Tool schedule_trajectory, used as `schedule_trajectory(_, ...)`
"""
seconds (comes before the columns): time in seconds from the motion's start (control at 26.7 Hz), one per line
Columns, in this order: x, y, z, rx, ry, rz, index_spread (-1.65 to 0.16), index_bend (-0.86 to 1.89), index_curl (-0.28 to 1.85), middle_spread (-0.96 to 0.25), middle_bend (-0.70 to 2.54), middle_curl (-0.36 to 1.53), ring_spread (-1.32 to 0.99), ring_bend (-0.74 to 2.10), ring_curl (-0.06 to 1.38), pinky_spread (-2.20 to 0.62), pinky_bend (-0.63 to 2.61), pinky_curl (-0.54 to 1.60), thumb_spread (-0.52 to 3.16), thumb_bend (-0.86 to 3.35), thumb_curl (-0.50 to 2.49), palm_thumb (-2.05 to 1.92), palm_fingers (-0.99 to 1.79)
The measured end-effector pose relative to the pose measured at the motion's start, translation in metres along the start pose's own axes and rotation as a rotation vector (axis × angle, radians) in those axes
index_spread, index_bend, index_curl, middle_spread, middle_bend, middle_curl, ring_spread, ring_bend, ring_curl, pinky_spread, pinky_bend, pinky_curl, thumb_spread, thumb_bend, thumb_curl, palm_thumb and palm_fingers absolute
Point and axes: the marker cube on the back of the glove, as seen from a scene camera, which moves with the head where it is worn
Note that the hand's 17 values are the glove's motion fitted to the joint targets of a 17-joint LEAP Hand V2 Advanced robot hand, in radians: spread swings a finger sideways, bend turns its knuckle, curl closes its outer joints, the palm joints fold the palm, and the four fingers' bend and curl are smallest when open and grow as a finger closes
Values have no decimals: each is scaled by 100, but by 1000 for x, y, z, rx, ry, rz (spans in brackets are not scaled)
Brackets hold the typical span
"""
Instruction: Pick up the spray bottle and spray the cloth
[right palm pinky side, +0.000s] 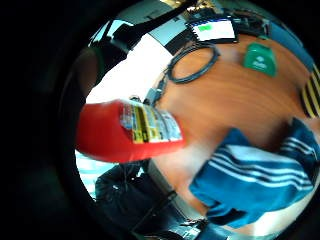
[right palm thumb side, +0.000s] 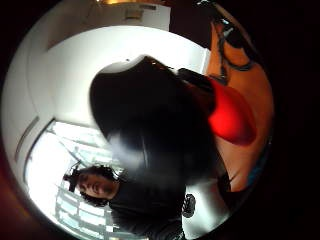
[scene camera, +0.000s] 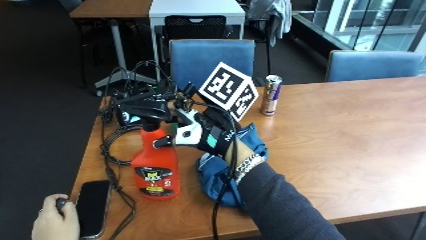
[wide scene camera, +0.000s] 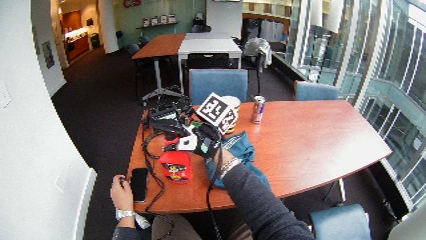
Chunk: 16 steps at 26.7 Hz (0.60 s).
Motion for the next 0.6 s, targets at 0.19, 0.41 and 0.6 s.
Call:
schedule_trajectory(0.19,4,31,-19,33,197,45,-35,7,39,-12,29,41,-10,40,40,13,40,39,77,-7,58,70,39)
schedule_trajectory(0.41,-7,77,-30,30,457,53,-36,9,32,-9,25,38,-6,39,36,19,40,37,85,-8,50,54,37)
schedule_trajectory(0.6,-27,109,-30,-10,610,4,-36,10,29,-7,24,38,-5,39,35,21,39,36,89,-7,45,44,36)
